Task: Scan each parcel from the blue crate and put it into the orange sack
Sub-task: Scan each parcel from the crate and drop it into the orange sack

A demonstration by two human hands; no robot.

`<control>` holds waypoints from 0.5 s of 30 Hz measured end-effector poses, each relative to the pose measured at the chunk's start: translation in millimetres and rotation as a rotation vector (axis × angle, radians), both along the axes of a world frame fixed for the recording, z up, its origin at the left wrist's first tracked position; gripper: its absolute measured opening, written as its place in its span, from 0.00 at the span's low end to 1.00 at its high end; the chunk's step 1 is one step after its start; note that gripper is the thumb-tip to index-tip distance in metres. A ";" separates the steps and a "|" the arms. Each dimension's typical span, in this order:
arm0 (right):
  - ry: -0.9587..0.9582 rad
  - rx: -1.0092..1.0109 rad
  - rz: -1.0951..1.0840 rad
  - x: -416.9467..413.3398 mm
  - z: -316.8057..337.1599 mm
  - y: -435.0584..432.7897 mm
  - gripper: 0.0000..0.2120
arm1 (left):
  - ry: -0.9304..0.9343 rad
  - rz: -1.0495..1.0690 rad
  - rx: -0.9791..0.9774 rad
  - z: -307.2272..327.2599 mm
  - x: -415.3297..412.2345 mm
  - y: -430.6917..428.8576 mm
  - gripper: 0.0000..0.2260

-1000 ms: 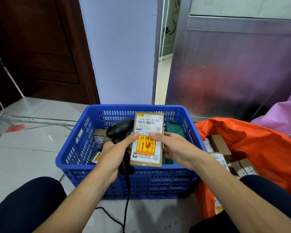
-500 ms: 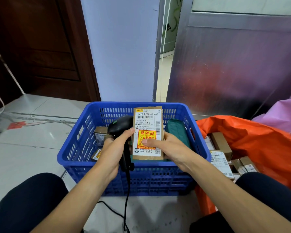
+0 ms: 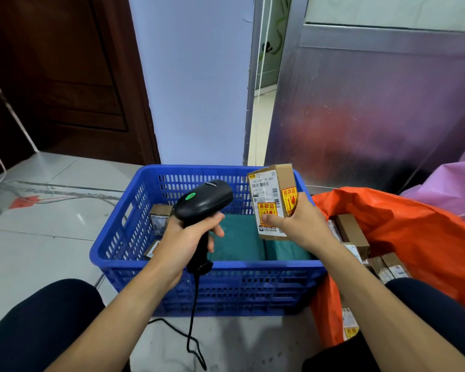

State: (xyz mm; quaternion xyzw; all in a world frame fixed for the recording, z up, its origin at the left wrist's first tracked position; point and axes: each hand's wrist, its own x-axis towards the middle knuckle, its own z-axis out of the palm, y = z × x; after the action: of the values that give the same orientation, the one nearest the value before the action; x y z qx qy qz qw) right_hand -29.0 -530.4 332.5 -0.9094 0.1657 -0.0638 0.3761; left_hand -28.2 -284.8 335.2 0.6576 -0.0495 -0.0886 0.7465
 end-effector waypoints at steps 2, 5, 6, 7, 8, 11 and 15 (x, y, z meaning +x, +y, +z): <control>-0.007 0.019 -0.015 0.2 2.1 -3.0 0.25 | 0.011 -0.017 0.004 -2.5 -1.0 -0.4 0.04; -0.021 0.023 -0.018 -1.6 4.1 -3.9 0.24 | 0.042 -0.007 0.005 -5.2 -1.3 -2.5 0.05; -0.024 0.021 -0.022 -2.5 4.4 -4.2 0.24 | 0.041 -0.003 0.006 -5.5 -1.0 -2.9 0.05; -0.027 0.021 -0.025 -3.2 5.2 -4.4 0.24 | 0.036 -0.004 0.007 -5.5 -0.6 -2.9 0.05; -0.027 0.022 -0.030 -3.5 5.2 -4.4 0.25 | 0.029 -0.005 0.009 -5.8 -0.3 -3.1 0.05; -0.020 0.023 -0.034 -3.3 4.1 -5.6 0.26 | 0.010 -0.002 0.017 -8.1 1.0 -2.3 0.06; -0.010 0.003 -0.035 -4.6 5.6 -3.4 0.27 | 0.012 -0.005 0.033 -9.2 1.0 -2.1 0.05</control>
State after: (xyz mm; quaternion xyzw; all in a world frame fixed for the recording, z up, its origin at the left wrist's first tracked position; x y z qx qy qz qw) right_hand -33.6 -533.7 338.1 -0.9055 0.1798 -0.0748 0.3769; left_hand -27.2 -286.9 326.0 0.6692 -0.0453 -0.0954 0.7356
